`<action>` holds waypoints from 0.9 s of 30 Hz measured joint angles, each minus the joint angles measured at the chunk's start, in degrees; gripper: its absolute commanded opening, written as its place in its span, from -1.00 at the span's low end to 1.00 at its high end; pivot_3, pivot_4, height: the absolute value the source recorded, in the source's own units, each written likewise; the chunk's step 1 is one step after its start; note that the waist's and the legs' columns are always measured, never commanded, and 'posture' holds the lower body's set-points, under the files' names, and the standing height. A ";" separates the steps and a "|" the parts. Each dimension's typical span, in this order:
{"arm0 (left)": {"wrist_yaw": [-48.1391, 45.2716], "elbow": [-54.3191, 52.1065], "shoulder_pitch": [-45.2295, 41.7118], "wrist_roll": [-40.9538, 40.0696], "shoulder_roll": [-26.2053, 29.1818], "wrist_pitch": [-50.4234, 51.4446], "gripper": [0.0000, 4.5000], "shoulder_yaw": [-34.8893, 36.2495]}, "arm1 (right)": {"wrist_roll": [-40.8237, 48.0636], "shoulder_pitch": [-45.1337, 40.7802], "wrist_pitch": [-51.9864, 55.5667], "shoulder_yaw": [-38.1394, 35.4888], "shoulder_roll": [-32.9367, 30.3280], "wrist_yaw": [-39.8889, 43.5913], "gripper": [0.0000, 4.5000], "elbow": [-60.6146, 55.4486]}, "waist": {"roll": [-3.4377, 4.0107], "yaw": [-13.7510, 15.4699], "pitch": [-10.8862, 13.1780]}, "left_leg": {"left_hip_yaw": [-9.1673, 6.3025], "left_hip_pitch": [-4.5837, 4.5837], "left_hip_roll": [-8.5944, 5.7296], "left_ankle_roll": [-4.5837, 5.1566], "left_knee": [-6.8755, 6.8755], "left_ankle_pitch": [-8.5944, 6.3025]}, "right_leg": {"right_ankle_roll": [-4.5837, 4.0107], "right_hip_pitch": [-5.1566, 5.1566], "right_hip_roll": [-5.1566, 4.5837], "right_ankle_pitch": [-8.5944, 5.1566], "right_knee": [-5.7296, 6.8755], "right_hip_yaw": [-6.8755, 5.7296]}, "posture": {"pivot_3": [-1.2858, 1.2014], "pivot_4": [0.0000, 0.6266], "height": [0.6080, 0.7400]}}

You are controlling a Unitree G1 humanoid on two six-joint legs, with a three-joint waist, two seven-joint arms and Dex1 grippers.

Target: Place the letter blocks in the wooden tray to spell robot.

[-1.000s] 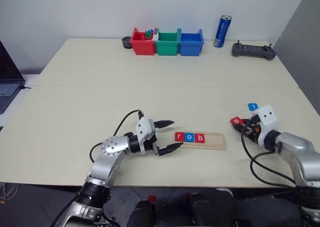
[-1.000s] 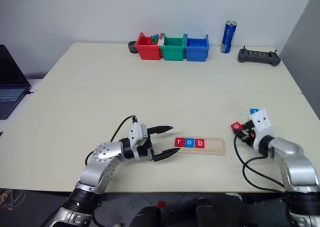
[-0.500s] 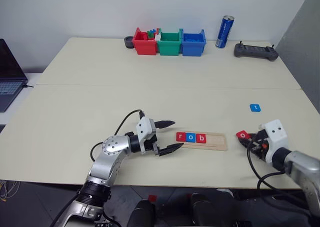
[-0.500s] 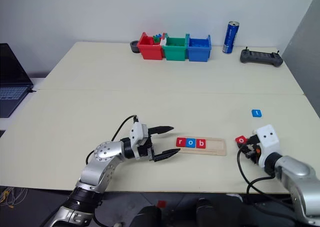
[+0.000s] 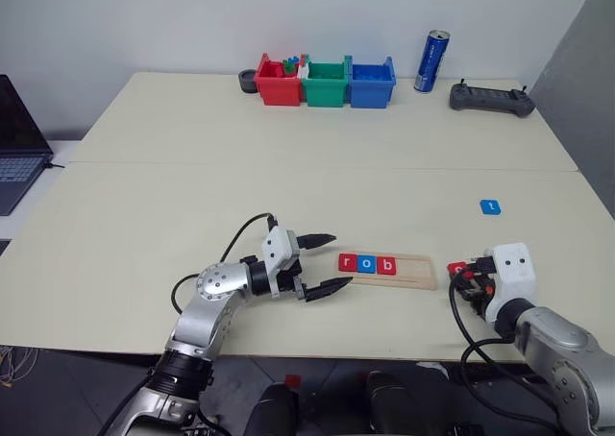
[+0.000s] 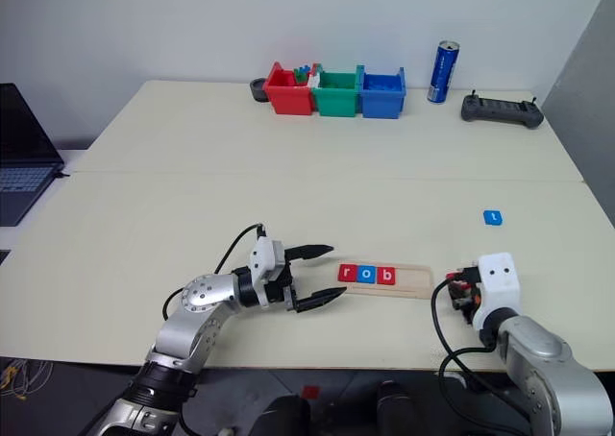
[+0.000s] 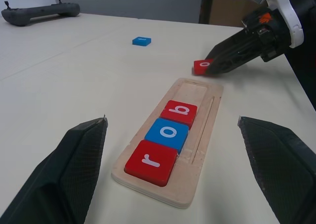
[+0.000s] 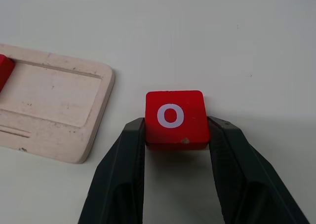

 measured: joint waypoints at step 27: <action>-0.04 0.17 -0.18 0.11 -0.97 -0.13 1.00 -0.14 | 0.16 0.87 -10.38 -4.92 -19.21 15.38 0.97 5.15 | -0.01 0.19 0.00 | 0.04 -0.02 -0.02 0.01 0.00 -0.01 | 0.22 0.02 -0.01 -0.13 -0.05 0.00 | 0.03 -0.52 1.00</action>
